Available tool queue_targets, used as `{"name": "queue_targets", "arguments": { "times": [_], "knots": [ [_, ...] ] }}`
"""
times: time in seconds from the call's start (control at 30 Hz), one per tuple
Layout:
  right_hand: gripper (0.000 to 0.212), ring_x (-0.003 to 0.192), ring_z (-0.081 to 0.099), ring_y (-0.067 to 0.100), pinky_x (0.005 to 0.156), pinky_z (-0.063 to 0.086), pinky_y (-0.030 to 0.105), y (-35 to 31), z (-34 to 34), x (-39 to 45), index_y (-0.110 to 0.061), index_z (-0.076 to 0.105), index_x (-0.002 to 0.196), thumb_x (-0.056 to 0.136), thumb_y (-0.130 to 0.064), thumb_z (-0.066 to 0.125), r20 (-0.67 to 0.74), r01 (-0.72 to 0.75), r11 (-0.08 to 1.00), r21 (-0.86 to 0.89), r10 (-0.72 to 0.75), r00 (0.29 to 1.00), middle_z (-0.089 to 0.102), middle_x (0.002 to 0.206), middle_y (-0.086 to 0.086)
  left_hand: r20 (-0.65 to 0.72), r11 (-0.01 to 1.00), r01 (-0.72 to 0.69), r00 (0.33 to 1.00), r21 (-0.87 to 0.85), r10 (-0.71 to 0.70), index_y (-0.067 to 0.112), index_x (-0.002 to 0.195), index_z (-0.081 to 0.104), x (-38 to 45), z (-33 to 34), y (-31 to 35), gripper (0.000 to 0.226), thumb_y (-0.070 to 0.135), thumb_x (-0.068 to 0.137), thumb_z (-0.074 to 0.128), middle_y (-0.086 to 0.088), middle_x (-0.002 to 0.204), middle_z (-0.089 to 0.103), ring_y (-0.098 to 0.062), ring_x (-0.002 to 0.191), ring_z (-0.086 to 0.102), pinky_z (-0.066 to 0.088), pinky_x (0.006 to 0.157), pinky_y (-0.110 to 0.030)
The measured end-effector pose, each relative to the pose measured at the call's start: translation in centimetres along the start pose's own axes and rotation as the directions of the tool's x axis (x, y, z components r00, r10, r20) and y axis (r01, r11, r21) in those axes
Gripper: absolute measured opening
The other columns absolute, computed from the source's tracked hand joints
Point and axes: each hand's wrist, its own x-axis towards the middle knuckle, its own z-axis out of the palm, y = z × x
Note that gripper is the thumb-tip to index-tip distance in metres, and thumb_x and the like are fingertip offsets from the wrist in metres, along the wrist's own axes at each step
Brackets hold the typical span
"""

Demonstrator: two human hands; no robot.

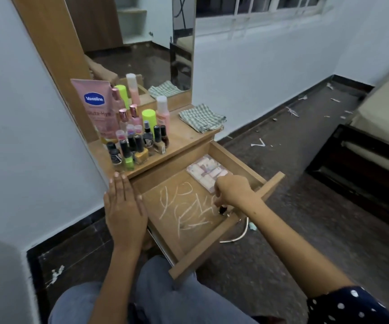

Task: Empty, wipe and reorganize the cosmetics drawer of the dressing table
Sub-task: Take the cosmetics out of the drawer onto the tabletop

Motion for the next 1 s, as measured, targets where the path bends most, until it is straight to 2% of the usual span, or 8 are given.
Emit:
{"name": "queue_targets", "arguments": {
  "times": [0.17,0.3,0.43,0.57,0.7,0.8,0.9,1.0],
  "knots": [
    [0.035,0.107,0.062,0.023,0.078,0.05,0.032,-1.7,1.2,0.7,-0.013,0.059,0.116,0.083,-0.014,0.07,-0.05,-0.03,0.998,-0.057,0.027,0.998,0.062,0.118,0.005,-0.013,1.0,0.0,1.0,-0.01,0.0,-0.006,0.143,0.032,0.0,-0.7,0.1,0.053,0.015,0.096,0.046,-0.022,0.151,0.03,-0.034,0.142,0.027,0.021,0.115,-0.046],
    [0.027,0.096,0.062,0.021,0.083,0.052,0.031,-4.4,-0.3,1.0,-0.018,0.07,0.096,0.071,-0.021,0.08,-0.104,0.088,0.963,0.255,-0.063,0.993,0.067,0.101,0.003,-0.001,0.993,0.028,1.0,-0.114,-0.028,-0.001,0.144,0.035,0.3,-1.7,0.2,0.052,0.015,0.096,0.05,-0.016,0.153,0.028,-0.028,0.143,0.025,0.018,0.118,-0.043],
    [0.022,0.075,0.057,0.012,0.055,0.037,0.017,-9.0,-3.6,0.1,-0.013,0.067,0.083,0.067,-0.018,0.083,-0.361,0.361,0.7,0.616,-0.156,0.919,0.065,0.078,0.001,-0.013,0.963,0.061,0.998,-0.262,-0.066,0.005,0.14,0.045,0.2,-3.1,-0.3,0.048,0.02,0.096,0.055,-0.011,0.149,0.038,-0.021,0.141,0.032,0.017,0.117,-0.038],
    [0.03,0.074,0.064,0.015,0.068,0.053,0.03,-13.9,-5.9,-0.2,-0.009,0.063,0.086,0.065,-0.013,0.085,-0.491,0.498,0.495,0.712,-0.157,0.857,0.068,0.081,0.005,-0.093,0.9,-0.043,0.996,-0.434,0.003,0.011,0.125,0.062,0.9,-4.9,-0.5,0.043,0.022,0.084,0.072,0.0,0.126,0.063,-0.016,0.117,0.057,0.043,0.098,-0.044],
    [0.031,0.071,0.067,0.015,0.067,0.057,0.028,-16.9,-6.3,0.0,-0.008,0.061,0.088,0.068,-0.009,0.083,-0.52,0.562,0.352,0.748,-0.216,0.827,0.068,0.079,0.002,-0.227,0.863,-0.005,0.965,-0.506,-0.128,0.014,0.11,0.07,2.4,-5.7,-0.7,0.031,0.01,0.079,0.075,0.006,0.098,0.071,-0.013,0.089,0.065,0.051,0.081,-0.046],
    [0.028,0.079,0.069,0.015,0.073,0.058,0.026,-17.5,-5.9,0.3,-0.005,0.062,0.094,0.072,-0.008,0.081,-0.525,0.578,0.26,0.773,-0.247,0.814,0.071,0.087,0.006,-0.242,0.817,0.047,0.944,-0.575,-0.224,0.018,0.103,0.073,2.8,-5.5,-1.7,0.024,0.013,0.08,0.075,0.014,0.089,0.07,-0.003,0.081,0.064,0.053,0.078,-0.029],
    [0.028,0.084,0.068,0.009,0.076,0.056,0.02,-16.3,-5.0,0.6,-0.007,0.066,0.098,0.075,-0.017,0.08,-0.597,0.638,0.261,0.724,-0.226,0.77,0.071,0.09,0.001,-0.221,0.747,0.121,0.914,-0.654,-0.341,0.014,0.102,0.073,3.8,-5.4,-2.6,0.026,0.017,0.076,0.079,0.011,0.087,0.07,-0.002,0.082,0.066,0.047,0.073,-0.006],
    [0.014,0.08,0.065,0.0,0.073,0.052,0.013,-13.8,-3.2,0.7,-0.014,0.069,0.093,0.081,-0.02,0.074,-0.682,0.696,0.382,0.608,-0.197,0.704,0.069,0.085,-0.01,-0.171,0.708,0.192,0.897,-0.679,-0.407,0.006,0.106,0.07,5.6,-5.0,-3.1,0.031,0.015,0.077,0.078,0.0,0.097,0.071,-0.01,0.092,0.066,0.047,0.079,-0.005]
  ]
}}
